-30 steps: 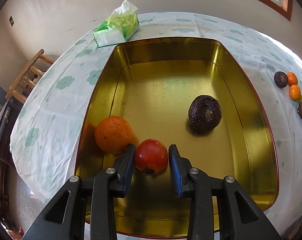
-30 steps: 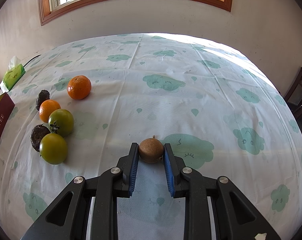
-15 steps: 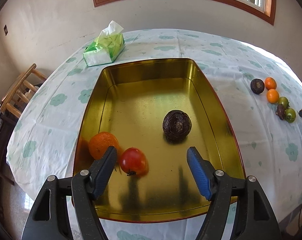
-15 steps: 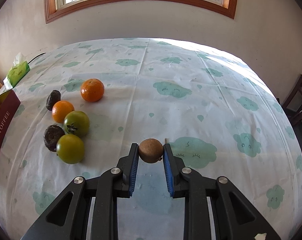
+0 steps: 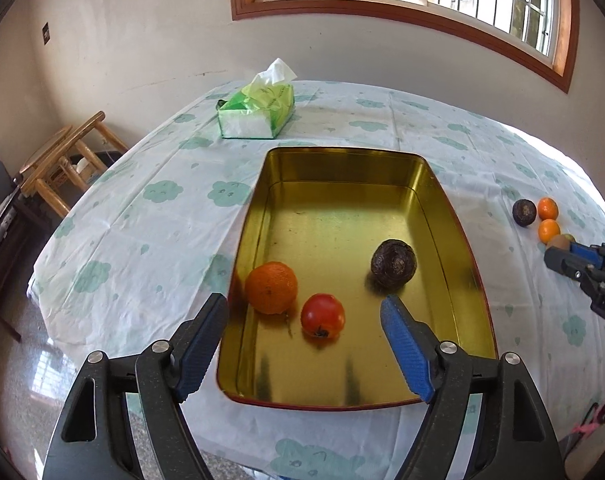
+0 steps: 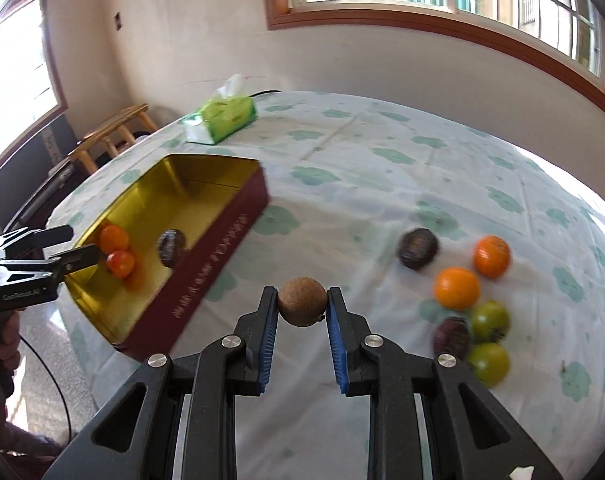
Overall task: Organize fruits
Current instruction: 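Lower the brown kiwi into the tray and open the right tool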
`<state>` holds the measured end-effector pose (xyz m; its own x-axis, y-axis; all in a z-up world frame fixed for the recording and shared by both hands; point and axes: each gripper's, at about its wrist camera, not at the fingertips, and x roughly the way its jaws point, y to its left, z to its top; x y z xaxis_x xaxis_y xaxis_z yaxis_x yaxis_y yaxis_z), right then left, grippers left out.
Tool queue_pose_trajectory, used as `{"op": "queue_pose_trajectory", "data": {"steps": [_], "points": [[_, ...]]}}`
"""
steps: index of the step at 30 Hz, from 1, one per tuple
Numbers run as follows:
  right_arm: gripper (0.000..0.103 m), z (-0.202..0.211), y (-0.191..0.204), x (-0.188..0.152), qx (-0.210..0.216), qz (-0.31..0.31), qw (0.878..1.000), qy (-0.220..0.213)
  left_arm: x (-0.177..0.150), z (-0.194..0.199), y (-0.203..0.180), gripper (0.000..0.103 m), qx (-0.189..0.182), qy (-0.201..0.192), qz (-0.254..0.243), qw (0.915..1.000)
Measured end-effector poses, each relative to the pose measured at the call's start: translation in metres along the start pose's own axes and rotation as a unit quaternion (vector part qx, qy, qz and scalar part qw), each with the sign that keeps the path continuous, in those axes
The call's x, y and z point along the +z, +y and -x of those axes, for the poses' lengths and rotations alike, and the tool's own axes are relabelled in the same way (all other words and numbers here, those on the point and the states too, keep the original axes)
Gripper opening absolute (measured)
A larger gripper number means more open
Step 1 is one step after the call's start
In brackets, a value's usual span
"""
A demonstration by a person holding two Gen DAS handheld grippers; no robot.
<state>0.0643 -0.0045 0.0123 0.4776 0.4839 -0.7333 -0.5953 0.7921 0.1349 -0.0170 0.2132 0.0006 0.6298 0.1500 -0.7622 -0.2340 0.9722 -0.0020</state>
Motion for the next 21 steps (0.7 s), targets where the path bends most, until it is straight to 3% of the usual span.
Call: {"op": "queue_pose_trajectory", "data": {"steps": [9,21], "points": [[0.023,-0.049,0.083,0.022,0.067,0.09,0.993,0.035,-0.006,0.007,0.039,0.09,0.037,-0.001,0.039,0.9986],[0.023,-0.08,0.11,0.019,0.064,0.134,0.987,0.066,-0.016,0.003,0.057,0.09,0.057,0.01,0.053,0.9969]]}}
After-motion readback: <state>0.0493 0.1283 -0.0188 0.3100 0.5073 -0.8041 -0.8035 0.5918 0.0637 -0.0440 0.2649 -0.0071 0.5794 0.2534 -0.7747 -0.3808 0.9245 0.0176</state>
